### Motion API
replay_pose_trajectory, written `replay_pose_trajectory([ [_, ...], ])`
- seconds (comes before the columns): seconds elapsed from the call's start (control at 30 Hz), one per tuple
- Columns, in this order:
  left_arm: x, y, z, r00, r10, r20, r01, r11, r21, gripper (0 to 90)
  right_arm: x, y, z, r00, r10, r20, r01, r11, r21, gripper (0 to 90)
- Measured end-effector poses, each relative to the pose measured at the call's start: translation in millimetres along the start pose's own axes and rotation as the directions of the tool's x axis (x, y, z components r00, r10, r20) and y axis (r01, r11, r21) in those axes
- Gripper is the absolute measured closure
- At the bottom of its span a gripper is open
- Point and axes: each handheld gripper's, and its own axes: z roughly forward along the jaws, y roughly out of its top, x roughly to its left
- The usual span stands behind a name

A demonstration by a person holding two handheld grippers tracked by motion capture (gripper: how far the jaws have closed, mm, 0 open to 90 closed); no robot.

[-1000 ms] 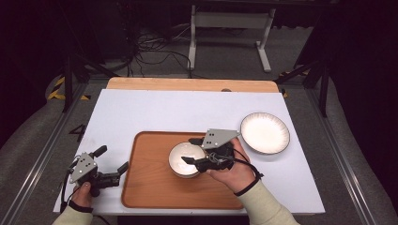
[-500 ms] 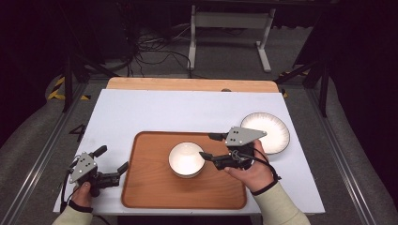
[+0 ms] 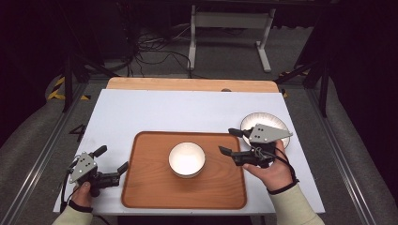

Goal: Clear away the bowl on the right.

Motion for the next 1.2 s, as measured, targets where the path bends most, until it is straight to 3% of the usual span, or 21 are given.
replay_pose_trajectory([
  [0.53,0.1,0.0,0.1,1.0,-0.001,0.001,0.001,1.0,-0.001,0.3,-29.1,-20.1,-37.6,0.9923,0.065,0.106,-0.061,0.997,-0.041,31.1],
  [0.67,0.1,0.0,0.2,1.0,0.0,0.001,0.0,1.0,0.0,0.3,-37.3,-27.8,-48.8,0.9874,0.093,0.128,-0.084,0.993,-0.08,30.1],
  [0.97,0.1,0.0,0.1,1.0,0.0,0.002,0.0,1.0,0.0,0.3,-47.2,-40.3,-57.7,0.9793,0.114,0.168,-0.096,0.989,-0.108,27.5],
  [1.2,0.2,0.0,-0.2,1.0,0.004,0.005,-0.004,1.0,0.001,0.3,-50.5,-53.9,-56.1,0.9764,0.141,0.164,-0.12,0.984,-0.13,26.9],
])
